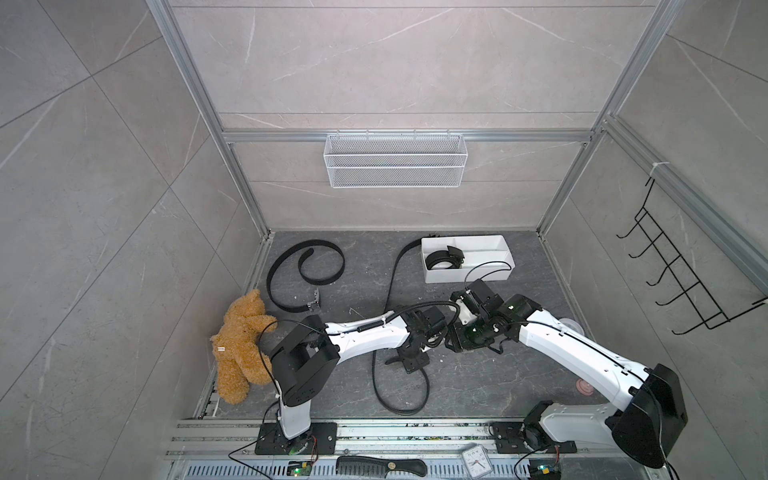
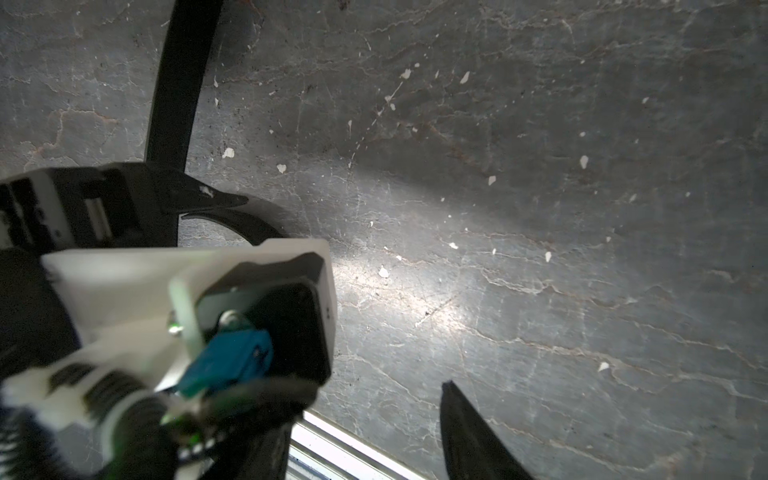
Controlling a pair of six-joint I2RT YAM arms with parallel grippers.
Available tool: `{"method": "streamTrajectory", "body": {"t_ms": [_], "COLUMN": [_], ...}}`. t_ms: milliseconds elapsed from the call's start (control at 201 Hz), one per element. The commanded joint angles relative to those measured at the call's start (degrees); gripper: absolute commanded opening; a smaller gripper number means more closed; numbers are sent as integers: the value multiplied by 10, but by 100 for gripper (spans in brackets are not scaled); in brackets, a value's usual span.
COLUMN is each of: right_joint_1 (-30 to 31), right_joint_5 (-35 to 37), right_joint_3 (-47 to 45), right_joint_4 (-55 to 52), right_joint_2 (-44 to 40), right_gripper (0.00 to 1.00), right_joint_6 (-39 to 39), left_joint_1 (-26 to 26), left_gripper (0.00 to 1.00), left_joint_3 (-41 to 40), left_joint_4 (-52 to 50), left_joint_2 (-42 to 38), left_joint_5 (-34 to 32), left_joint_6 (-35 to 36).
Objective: Place the belts into the storage roll
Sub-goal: Roll the belt at the center of the board.
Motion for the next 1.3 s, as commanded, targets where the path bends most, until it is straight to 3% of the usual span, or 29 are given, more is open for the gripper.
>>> {"method": "streamTrajectory", "body": {"t_ms": [0, 134, 219, 328, 418, 602, 816, 1000, 1195, 1294], "right_joint_1": [-8, -22, -27, -27, -25, 2, 12, 30, 28, 24], "right_joint_5": [4, 6, 12, 25, 35, 60, 29, 26, 29, 28], "right_joint_3": [18, 37, 52, 100, 152, 288, 509, 778, 1162, 1217], "right_joint_4": [0, -5, -5, -12, -8, 13, -13, -123, -299, -350], "right_joint_2": [11, 21, 32, 77, 125, 252, 460, 649, 878, 915], "right_gripper": [58, 58, 59, 59, 60, 73, 73, 75, 75, 74], "right_joint_6": [-18, -28, -40, -70, -82, -113, -100, -72, -24, -17], "left_joint_1": [3, 3, 3, 3, 3, 13, 42, 47, 47, 47], "left_gripper": [55, 42, 28, 0, 0, 0, 0, 0, 0, 0], "left_joint_3": [-3, -29, -47, -77, -114, -169, -208, -217, -212, -210], "left_joint_4": [11, 29, 43, 60, 74, 72, 83, 65, 42, 24], "left_joint_2": [13, 9, -4, -33, -66, -128, -184, -168, -135, -123], "left_joint_5": [20, 32, 34, 21, -8, -61, -36, -32, -14, -11], "left_joint_6": [15, -2, -21, -64, -104, -177, -245, -286, -307, -320]}}
